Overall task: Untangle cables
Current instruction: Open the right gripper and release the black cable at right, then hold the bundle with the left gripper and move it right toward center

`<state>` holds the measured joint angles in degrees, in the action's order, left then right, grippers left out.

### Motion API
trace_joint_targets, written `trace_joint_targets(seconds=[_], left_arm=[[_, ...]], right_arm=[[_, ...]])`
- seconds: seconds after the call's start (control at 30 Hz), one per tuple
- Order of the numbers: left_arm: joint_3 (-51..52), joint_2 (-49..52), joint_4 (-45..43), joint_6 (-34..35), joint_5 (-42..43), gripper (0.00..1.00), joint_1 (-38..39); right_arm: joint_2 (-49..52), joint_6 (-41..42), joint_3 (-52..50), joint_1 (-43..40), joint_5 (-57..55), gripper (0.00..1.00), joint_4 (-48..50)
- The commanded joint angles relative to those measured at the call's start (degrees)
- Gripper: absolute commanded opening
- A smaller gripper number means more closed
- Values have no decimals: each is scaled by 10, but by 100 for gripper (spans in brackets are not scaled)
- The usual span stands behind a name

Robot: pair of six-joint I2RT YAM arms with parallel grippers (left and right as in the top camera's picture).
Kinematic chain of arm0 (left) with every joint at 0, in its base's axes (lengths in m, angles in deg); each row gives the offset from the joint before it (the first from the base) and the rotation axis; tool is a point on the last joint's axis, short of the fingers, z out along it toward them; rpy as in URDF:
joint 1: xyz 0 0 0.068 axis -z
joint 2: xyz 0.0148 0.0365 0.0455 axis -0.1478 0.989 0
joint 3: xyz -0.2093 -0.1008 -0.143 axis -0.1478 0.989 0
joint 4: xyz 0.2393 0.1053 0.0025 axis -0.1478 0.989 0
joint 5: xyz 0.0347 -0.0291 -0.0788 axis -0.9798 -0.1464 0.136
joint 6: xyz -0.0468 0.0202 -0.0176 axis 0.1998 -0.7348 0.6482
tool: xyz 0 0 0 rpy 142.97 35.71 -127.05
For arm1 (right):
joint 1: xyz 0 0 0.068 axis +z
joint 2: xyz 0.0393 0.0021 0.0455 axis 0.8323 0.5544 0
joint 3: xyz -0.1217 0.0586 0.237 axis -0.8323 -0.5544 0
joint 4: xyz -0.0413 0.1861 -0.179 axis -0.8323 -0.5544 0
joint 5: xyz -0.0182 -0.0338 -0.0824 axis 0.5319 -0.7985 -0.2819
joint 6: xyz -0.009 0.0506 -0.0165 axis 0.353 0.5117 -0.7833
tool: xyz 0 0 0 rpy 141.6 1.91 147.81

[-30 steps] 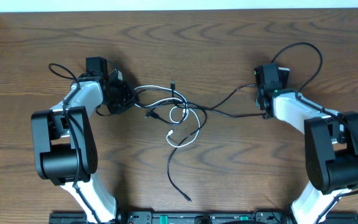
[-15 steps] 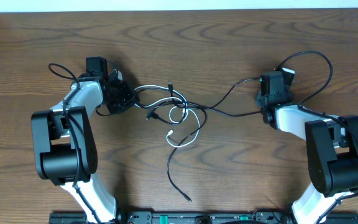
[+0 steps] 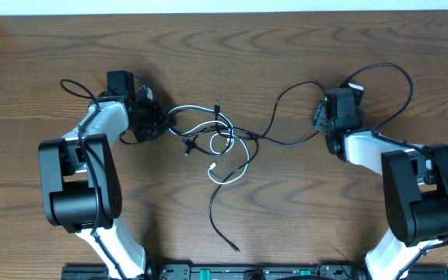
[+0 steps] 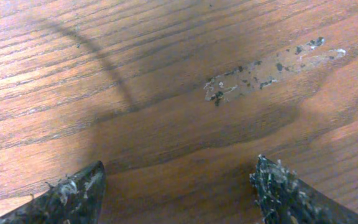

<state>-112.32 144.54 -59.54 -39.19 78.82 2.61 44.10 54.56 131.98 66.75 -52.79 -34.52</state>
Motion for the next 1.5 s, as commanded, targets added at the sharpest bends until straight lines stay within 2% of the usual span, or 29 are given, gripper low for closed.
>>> trace_joint_targets(seconds=[0.0, 0.1, 0.2, 0.37, 0.6, 0.77, 0.97, 1.17, 1.23, 1.27, 1.37, 1.4, 1.43, 1.47], left_arm=[[-2, -6, 3, 2, -19, 39, -2], [-2, -6, 3, 2, -19, 50, -2], [-2, -6, 3, 2, -9, 50, -2], [-2, -6, -10, -2, 96, 52, -1], [-2, -6, -33, -44, 209, 56, -1], [-2, -7, -35, -48, 212, 56, 7], [-2, -25, -31, -48, 101, 58, 48], [-2, -68, -15, -48, -68, 58, 106], [-2, -79, -10, -48, -114, 49, 122], [-2, -83, -8, -48, -131, 40, 131], [-2, -84, -9, -48, -144, 19, 147], [-2, -84, -10, -48, -144, 8, 151], [-2, -84, -11, -48, -144, 8, 153], [-2, -84, -12, -48, -143, 7, 154]], right_arm=[[69, 7, -52, 2, 85, 78, -50], [69, 7, -52, 2, 85, 79, -50], [69, 7, -52, 2, 85, 77, -50], [69, 7, -52, 2, 85, 77, -50], [69, 7, -52, 2, 85, 78, -50], [69, 4, -52, 2, 91, 80, -50], [69, 2, -52, 2, 92, 81, -48], [69, 2, -52, 2, 94, 81, -41], [69, 2, -52, 2, 94, 80, -40], [69, 3, -52, 2, 94, 80, -39], [69, 3, -52, 2, 94, 77, -37], [69, 3, -52, 2, 94, 75, -36], [69, 3, -52, 2, 94, 72, -35], [69, 3, -52, 2, 95, 63, -34]])
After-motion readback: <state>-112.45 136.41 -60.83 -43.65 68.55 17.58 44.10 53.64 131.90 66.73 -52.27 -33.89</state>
